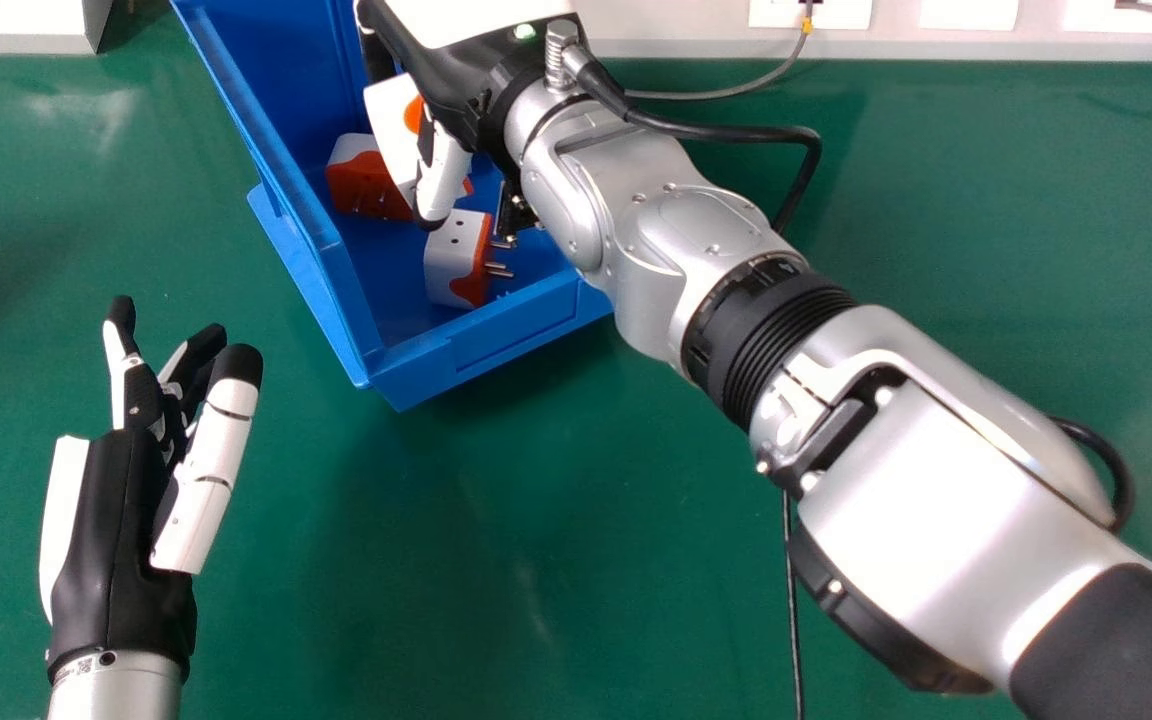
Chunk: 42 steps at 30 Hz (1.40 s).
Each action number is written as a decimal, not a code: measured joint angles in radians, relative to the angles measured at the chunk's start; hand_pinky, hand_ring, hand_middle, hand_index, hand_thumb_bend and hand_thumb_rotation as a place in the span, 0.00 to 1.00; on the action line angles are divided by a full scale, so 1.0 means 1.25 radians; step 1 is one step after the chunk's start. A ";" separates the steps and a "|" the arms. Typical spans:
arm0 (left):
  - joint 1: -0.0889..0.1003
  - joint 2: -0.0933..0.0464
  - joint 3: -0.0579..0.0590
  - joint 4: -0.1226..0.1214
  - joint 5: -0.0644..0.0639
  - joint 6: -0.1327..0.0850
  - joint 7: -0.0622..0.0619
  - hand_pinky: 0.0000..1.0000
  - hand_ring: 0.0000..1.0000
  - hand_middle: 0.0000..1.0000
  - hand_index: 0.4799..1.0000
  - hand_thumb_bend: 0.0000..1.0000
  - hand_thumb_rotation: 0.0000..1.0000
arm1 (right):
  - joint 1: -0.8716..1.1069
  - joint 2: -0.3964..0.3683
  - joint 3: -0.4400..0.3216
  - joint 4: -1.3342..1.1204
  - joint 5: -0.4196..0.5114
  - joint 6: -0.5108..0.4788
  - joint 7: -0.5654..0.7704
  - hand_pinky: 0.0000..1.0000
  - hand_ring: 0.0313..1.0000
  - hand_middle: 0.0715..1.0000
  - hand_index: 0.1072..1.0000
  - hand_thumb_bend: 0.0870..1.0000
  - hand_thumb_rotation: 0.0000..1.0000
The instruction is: Pick all objects and put in blue box
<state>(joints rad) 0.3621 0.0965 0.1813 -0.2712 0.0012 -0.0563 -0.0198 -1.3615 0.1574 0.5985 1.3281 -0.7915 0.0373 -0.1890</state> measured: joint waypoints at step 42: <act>-0.021 -0.009 -0.017 0.008 0.009 0.002 0.021 0.85 0.93 0.92 0.91 0.61 0.80 | 0.036 -0.008 0.003 0.002 0.040 -0.021 0.026 0.80 0.96 1.00 0.96 0.48 0.39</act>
<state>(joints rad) 0.3360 0.0858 0.1601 -0.2617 0.0119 -0.0541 0.0064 -1.3171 0.1475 0.6020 1.3312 -0.7417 0.0111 -0.1563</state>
